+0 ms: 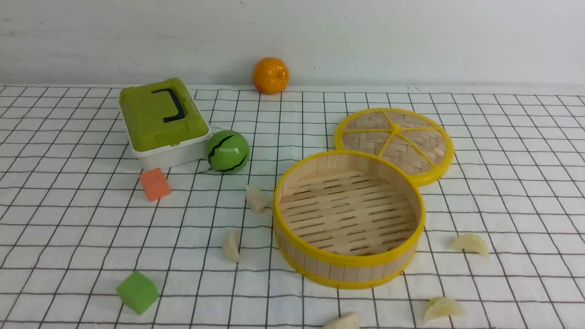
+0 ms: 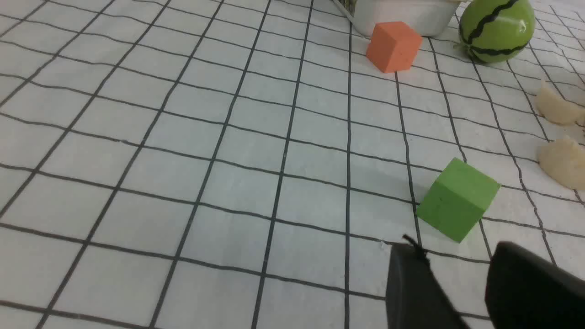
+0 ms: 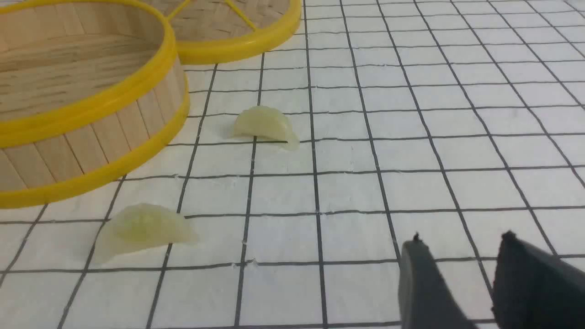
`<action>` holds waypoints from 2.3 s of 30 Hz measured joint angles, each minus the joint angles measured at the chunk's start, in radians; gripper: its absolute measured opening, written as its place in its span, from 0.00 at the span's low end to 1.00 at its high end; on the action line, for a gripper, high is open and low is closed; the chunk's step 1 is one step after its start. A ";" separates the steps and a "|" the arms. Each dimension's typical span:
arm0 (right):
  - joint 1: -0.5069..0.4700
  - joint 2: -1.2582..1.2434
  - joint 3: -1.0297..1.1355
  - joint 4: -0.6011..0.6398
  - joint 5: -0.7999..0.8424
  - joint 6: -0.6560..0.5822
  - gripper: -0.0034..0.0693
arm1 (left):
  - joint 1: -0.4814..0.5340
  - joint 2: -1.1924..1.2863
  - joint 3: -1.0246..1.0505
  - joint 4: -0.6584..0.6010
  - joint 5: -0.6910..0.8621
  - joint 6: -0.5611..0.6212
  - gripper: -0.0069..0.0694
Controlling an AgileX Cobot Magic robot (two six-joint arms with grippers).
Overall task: Put the dumplings into the steamer on the table with the white tablecloth.
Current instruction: 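Reach for and grasp a dumpling on the table with the left gripper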
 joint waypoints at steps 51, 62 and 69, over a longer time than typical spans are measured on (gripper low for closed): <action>0.000 0.000 0.000 -0.004 0.000 0.000 0.38 | 0.000 0.000 0.000 0.000 0.000 0.000 0.40; 0.000 0.000 0.000 -0.004 0.000 0.000 0.38 | 0.000 0.000 0.000 0.000 0.000 0.000 0.40; 0.000 0.000 0.000 -0.002 0.000 0.000 0.38 | 0.000 0.000 0.000 0.013 -0.043 -0.020 0.40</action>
